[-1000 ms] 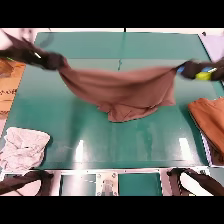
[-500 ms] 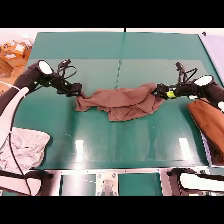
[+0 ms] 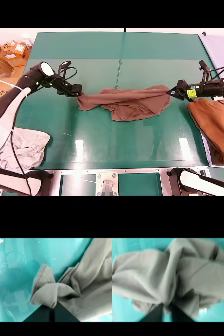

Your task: Fold the shirts.

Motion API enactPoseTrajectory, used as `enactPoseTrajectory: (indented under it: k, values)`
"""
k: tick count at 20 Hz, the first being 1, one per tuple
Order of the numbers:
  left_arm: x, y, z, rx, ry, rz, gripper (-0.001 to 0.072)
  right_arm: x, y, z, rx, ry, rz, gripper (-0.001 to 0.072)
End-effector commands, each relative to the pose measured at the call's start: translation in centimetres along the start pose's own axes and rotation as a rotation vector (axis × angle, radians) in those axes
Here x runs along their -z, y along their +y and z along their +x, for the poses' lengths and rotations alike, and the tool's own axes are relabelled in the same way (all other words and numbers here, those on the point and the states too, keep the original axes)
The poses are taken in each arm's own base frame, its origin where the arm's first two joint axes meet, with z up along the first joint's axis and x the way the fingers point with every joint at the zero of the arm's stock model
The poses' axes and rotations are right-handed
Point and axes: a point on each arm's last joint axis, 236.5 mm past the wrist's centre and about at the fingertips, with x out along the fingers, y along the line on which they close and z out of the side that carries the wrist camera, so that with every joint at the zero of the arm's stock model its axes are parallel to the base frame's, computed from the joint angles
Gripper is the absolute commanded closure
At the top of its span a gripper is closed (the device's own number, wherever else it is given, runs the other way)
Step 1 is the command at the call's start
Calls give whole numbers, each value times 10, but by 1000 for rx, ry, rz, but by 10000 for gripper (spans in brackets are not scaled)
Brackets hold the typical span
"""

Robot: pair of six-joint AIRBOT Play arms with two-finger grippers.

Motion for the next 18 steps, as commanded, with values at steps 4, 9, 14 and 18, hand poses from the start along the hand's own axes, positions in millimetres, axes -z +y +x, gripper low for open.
enactPoseTrajectory:
  k: [4,9,14,18]
  values:
    - [0,1,0,-5,0,30,684,57,-11,12,-7,96,88,434]
    - [-6,4,0,-16,-23,33,685,129,13,48,-47,207,78,406]
    - [-11,5,0,-20,-45,32,684,146,27,123,-25,152,93,285]
    - [-4,11,0,-46,-15,50,684,140,21,161,9,182,130,287]
